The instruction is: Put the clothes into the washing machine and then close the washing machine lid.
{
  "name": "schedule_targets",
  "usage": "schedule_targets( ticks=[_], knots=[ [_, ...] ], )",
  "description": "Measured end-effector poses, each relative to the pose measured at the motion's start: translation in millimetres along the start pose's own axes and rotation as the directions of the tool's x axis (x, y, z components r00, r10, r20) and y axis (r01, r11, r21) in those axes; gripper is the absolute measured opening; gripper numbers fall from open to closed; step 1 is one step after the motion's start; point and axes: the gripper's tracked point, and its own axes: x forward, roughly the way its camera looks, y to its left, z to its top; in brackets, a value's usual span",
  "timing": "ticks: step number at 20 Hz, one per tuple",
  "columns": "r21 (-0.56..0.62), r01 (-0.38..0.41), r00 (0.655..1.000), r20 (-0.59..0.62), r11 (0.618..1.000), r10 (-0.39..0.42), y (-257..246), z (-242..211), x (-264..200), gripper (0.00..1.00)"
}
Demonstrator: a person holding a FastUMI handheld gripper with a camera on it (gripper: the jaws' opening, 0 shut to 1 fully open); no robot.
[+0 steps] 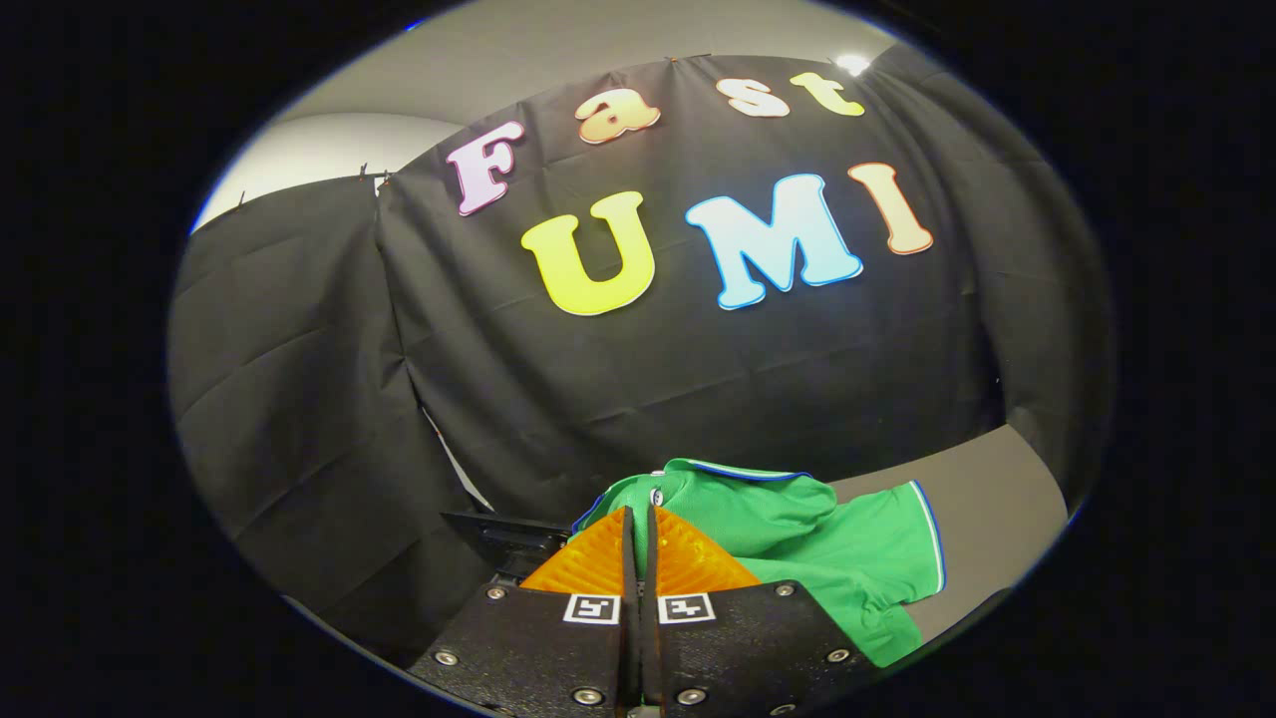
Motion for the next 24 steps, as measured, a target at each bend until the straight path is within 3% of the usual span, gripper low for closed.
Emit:
schedule_targets(
  ticks=[15, 24],
  knots=[
    [-0.028, -0.134, 0.985, -0.11, 0.991, 0.13, 127.4, -65.4, 59.7, 0.0],
    [-0.032, -0.153, 0.97, -0.196, 0.988, 0.144, 162.0, -119.7, 95.9, 0.0]
  ],
)
